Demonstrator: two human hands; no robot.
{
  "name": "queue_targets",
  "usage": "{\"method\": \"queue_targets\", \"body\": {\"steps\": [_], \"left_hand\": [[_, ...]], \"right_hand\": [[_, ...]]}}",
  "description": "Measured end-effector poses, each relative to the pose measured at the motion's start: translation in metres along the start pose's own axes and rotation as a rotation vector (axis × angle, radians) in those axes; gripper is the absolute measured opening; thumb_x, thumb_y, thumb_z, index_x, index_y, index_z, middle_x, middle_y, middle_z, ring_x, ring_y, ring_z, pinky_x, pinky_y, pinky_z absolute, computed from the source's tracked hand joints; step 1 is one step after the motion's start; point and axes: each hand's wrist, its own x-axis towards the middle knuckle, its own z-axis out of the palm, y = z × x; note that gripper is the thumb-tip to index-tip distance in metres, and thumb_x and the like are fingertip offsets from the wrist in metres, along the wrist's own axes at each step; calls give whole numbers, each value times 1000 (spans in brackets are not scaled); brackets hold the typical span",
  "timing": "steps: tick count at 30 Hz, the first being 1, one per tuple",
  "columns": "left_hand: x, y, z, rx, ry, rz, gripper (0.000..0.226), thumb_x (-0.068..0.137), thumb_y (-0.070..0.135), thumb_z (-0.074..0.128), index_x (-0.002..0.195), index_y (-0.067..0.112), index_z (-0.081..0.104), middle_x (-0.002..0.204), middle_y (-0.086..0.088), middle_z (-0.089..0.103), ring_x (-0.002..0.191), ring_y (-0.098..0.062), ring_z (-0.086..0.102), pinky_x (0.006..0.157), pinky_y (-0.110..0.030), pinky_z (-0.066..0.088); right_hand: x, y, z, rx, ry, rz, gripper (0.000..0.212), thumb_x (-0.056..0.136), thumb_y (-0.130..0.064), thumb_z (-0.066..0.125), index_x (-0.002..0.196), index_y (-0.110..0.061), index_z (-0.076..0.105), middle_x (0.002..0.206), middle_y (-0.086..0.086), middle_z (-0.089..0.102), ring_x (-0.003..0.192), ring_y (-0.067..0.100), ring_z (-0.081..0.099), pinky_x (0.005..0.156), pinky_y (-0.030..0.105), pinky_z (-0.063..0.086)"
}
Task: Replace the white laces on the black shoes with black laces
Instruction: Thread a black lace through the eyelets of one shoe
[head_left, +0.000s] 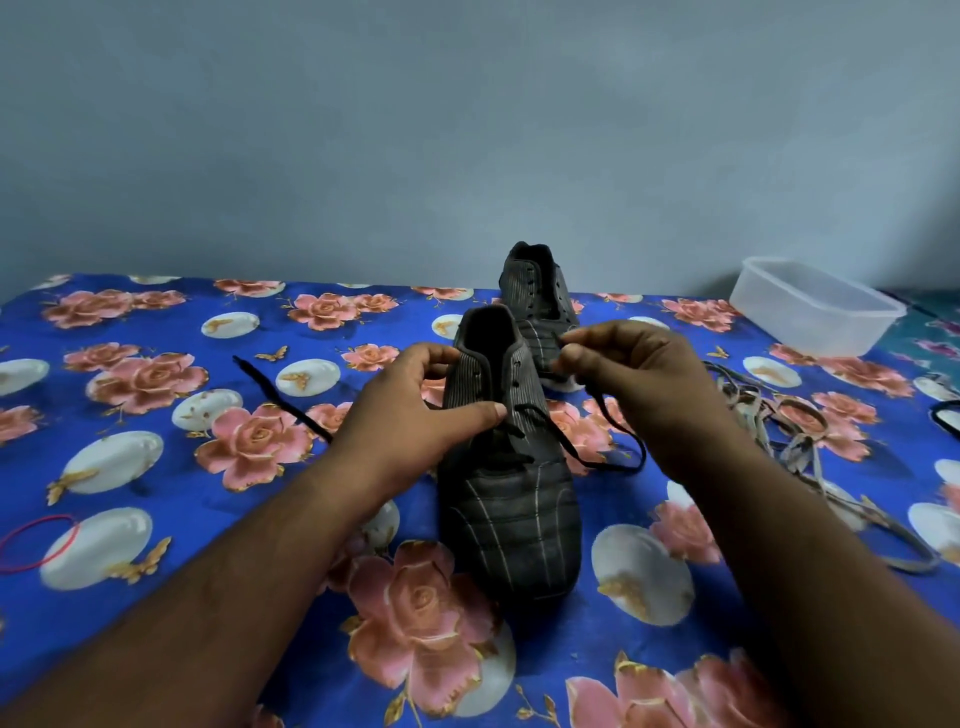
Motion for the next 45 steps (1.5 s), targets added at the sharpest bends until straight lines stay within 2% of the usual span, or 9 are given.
{"method": "queue_targets", "body": {"steps": [4,8,16,23,29,33,37,41,45], "left_hand": [[-1,1,5,-24,30,-21,46,78,36,84,117,34,58,112,20,63,92,1,64,86,-32,56],[-2,5,10,-63,45,-36,49,68,49,70,114,36,56,110,17,63,94,-5,68,87,-43,59],[-7,8,11,3,27,10,64,59,64,56,119,43,52,121,15,60,100,-15,68,87,-46,58],[-8,10,4,80,-48,44,59,68,56,62,125,44,49,126,15,56,94,-12,63,83,-39,59],[-2,7,-4,129,-122,107,43,84,44,75,120,40,53,120,18,59,76,-4,63,77,-28,54],[2,4,-19,138,-218,113,40,86,37,76,122,36,59,119,19,62,82,-5,67,75,-22,52],[7,-2,-28,117,-244,167,34,87,22,79,117,28,66,112,11,70,58,0,61,54,-9,42],[10,-6,-29,100,-228,190,34,80,24,85,112,27,72,101,9,75,56,-21,65,54,-20,47],[12,-8,-30,128,-214,226,29,76,28,88,103,28,77,77,12,74,56,-10,65,59,-23,48]], "right_hand": [[-11,-4,26,-168,-70,-55,6,87,-8,77,91,-12,76,76,-2,75,68,5,67,65,17,53],[-14,1,41,-315,-75,-102,5,88,-14,77,85,-18,76,78,1,75,75,34,69,67,43,58],[-11,5,40,-520,-38,-186,10,80,-14,76,74,-22,75,62,-21,65,63,-5,59,59,8,40],[-9,9,39,-676,-43,-286,6,76,-42,71,74,-35,72,67,-21,64,83,12,57,70,26,37],[-10,8,39,-771,-48,-348,8,80,-36,79,78,-31,72,74,-20,64,92,11,47,83,35,41],[-9,9,38,-768,-71,-371,7,79,-34,79,78,-32,72,74,-23,61,94,10,46,86,38,40],[-9,11,37,-734,-81,-374,2,80,-35,73,80,-33,73,75,-22,63,95,10,47,85,34,40],[-7,14,36,-639,-107,-280,10,86,-26,75,83,-35,74,73,-22,63,97,8,48,79,15,35],[-5,19,38,-618,-81,-274,10,85,-29,74,78,-36,71,72,-19,66,97,13,52,81,29,42]]}}
